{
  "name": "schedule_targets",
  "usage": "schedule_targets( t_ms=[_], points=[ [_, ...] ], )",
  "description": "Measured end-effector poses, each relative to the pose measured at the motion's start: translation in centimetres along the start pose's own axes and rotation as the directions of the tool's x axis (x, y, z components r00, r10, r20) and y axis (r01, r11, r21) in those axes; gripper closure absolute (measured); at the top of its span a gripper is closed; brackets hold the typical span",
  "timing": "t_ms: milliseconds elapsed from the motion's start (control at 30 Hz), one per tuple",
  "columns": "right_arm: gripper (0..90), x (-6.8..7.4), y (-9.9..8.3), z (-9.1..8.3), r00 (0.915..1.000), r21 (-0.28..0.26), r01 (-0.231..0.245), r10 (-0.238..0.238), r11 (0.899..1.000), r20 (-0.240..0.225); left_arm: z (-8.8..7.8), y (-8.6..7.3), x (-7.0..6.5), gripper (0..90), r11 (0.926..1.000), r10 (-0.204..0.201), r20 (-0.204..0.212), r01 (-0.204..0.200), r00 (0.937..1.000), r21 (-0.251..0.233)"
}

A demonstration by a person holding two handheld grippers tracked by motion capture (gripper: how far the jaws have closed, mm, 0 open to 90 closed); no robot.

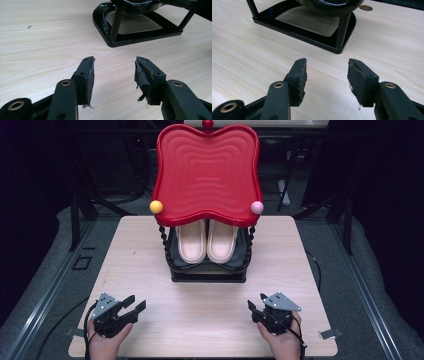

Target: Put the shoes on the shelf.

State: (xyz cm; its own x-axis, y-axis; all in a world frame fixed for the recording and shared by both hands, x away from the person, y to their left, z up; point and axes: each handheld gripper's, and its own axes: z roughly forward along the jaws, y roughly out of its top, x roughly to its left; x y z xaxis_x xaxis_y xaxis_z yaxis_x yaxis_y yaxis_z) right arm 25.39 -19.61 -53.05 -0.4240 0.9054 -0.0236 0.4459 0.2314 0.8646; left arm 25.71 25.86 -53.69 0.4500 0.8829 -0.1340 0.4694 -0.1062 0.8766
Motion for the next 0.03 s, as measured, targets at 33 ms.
schedule_targets(
  t_ms=[33],
  points=[
    [48.3, -0.05, -0.12, 0.10, 1.0000, -0.017, 0.002, -0.002, 1.000, 0.001, 0.00, 0.00, 0.00, 50.0, 1.0000, 0.000, 0.000, 0.000, 1.0000, 0.000]
  ],
)
